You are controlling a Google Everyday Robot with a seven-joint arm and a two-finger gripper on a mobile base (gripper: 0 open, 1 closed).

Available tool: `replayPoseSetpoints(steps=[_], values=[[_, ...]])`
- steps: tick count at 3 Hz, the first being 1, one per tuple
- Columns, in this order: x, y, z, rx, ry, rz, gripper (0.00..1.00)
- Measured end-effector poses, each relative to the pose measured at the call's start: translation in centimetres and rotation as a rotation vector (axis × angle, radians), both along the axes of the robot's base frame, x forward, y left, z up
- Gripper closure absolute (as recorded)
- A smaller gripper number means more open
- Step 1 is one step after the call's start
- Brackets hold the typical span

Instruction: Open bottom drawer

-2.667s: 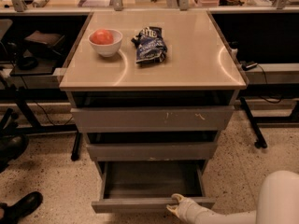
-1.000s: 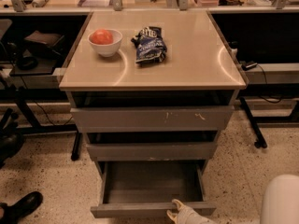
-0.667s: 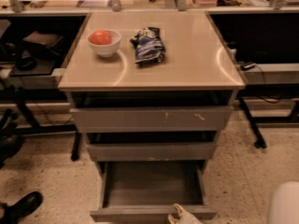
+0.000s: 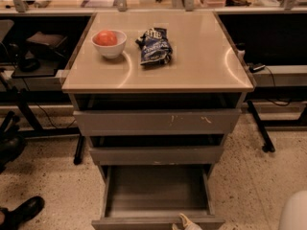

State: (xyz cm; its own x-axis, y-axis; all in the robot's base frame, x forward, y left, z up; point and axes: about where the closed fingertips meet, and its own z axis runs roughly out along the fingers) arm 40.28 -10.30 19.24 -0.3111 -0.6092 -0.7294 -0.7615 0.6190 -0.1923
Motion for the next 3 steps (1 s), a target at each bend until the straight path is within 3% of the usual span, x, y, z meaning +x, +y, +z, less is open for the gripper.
replayPoseSetpoints(steps=[1,3], values=[[-0.01,0.0,0.48,0.0,0.0,0.0,1.0],[-0.01,0.01,0.48,0.0,0.0,0.0,0.58]])
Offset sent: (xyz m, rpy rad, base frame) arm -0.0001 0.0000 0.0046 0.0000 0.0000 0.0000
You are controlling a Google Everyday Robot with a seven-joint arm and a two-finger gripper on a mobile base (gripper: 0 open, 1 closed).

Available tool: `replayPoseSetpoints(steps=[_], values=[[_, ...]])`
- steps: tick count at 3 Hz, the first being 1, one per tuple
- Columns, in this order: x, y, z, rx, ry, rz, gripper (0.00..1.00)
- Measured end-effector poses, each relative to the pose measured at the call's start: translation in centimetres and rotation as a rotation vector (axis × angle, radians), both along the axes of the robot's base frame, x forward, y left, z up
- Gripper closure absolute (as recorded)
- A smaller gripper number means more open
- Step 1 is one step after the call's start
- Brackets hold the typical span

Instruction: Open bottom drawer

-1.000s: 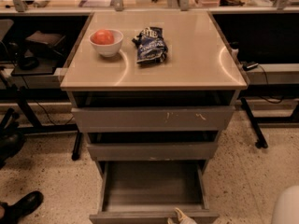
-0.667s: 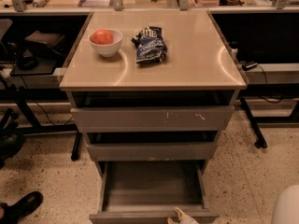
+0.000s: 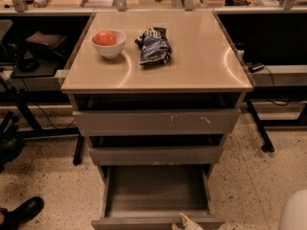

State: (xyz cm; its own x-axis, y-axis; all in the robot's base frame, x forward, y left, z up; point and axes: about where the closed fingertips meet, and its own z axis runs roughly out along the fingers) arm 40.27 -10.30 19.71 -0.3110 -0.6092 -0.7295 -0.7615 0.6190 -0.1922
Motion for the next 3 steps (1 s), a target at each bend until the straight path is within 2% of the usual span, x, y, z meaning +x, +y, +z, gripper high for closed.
replayPoseSetpoints(steps=[2,3], values=[[0.0,0.0,0.0,0.0,0.0,0.0,0.12],[0.0,0.0,0.0,0.0,0.0,0.0,0.0]])
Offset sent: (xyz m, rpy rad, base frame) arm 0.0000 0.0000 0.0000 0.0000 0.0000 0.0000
